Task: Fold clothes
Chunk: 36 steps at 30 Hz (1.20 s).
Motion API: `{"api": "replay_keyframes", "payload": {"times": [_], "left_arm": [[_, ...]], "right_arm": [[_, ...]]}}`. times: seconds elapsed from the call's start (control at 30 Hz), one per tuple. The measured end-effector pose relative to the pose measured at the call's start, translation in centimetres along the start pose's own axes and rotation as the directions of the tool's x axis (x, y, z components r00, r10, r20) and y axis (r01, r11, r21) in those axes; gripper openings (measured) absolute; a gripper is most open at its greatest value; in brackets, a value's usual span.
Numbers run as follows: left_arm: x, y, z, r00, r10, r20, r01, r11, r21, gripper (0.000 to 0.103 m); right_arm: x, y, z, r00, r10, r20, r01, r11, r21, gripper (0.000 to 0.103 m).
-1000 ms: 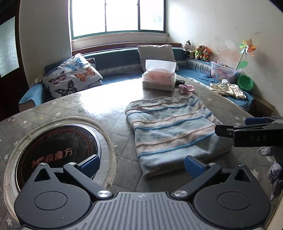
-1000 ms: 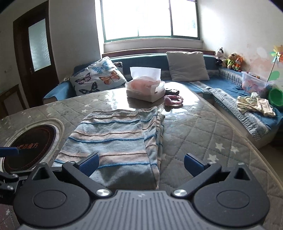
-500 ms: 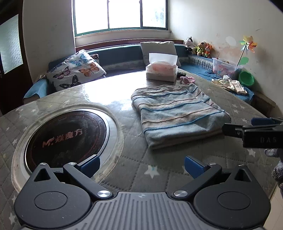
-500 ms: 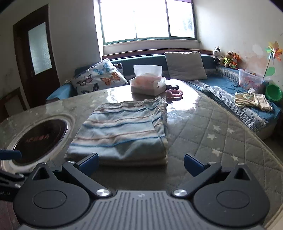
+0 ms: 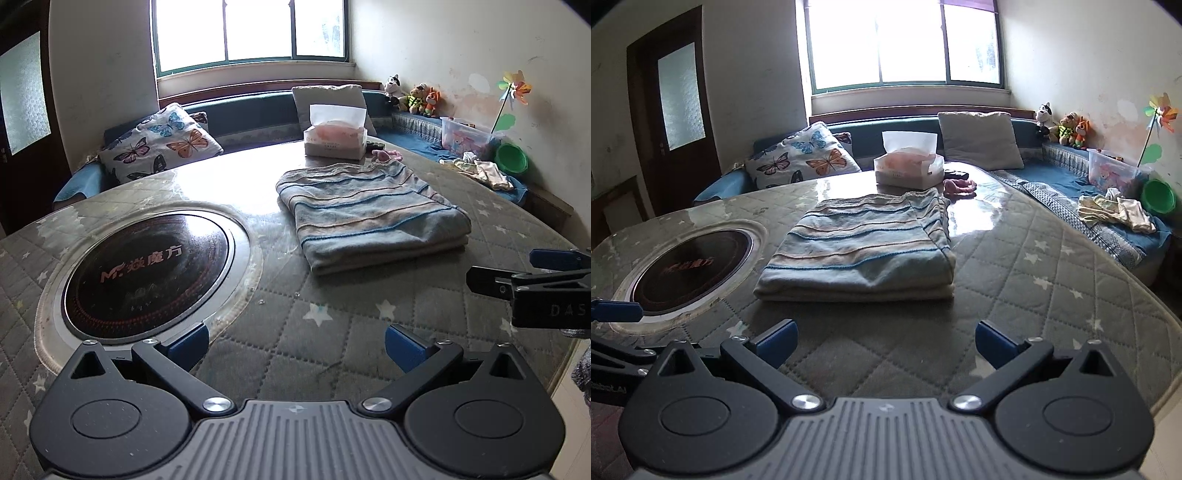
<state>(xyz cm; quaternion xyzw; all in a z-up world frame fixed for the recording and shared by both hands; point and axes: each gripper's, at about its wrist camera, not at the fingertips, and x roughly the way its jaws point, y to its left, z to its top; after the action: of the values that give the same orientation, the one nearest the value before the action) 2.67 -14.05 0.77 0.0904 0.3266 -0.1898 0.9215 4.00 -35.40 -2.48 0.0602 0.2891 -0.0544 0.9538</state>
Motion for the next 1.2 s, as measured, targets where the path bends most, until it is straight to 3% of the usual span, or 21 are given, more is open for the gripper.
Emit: {"api": "replay_keyframes", "payload": {"times": [0.57,1.2], "left_arm": [[-0.8,-0.6,-3.1,1.000,-0.010,0.000,0.010,1.000,0.008,0.103],[-2.1,-0.3,-4.1,1.000,-0.009,0.017,0.010,1.000,-0.004,0.103]], "right_arm": [[-2.0,2.0,-3.3,1.000,-0.022,-0.003,0.022,0.999,-0.046,0.103],[-2.8,2.7,-4.3,0.999,-0.040,-0.006,0.040,0.997,-0.060,0.103]]}}
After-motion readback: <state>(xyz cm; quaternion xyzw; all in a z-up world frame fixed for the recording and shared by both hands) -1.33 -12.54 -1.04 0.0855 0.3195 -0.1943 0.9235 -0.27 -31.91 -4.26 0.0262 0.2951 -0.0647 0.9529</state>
